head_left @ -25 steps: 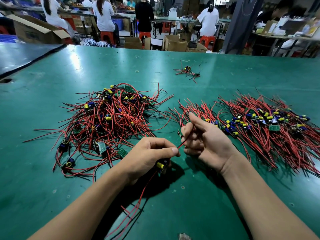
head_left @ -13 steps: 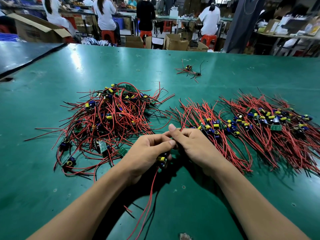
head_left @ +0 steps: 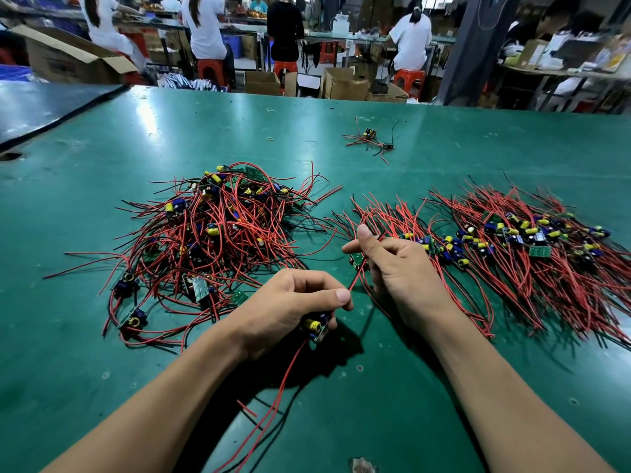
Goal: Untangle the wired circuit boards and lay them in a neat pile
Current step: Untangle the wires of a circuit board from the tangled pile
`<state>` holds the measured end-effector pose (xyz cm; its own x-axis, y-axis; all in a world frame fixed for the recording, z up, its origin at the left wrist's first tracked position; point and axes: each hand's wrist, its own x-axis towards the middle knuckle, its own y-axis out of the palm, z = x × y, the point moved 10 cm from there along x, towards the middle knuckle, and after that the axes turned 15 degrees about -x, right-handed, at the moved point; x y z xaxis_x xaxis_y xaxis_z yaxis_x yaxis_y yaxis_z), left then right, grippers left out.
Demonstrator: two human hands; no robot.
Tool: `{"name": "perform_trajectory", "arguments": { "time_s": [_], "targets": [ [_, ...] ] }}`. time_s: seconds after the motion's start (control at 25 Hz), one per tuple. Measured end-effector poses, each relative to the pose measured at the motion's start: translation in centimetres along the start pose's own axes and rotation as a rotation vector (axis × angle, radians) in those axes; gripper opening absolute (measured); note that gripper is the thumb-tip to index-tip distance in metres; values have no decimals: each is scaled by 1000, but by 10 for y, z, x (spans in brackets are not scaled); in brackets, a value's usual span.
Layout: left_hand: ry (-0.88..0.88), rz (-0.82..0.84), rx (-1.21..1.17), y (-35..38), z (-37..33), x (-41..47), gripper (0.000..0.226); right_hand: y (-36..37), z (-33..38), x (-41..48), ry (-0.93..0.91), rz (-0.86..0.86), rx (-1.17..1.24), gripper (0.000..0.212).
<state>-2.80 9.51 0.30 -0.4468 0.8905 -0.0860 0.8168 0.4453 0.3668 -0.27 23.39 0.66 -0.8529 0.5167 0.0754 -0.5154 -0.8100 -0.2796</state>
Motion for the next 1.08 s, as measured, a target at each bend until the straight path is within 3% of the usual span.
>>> {"name": "perform_trajectory", "arguments": {
  "time_s": [0.28,0.44,0.56,0.64,0.96,1.08],
  "targets": [
    [-19,4,-12,-3,2,2,13,13,-17,1,231,29,285,61],
    [-9,-118,-82,-9,7,4,17,17,-22,-4,331,88,409,56],
    [8,-263,-170,-20,8,8,36,15,-18,-7,316,93,363,81],
    [-10,-318,-260,-26,9,9,49,12,-13,-7,281,59,323,83],
    [28,-334,-484,-30,3,12,65,-1,1,-7,155,-50,246,60],
    [56,-311,-518,-32,1,13,67,-1,12,-11,31,-51,-49,48]
  ]
}}
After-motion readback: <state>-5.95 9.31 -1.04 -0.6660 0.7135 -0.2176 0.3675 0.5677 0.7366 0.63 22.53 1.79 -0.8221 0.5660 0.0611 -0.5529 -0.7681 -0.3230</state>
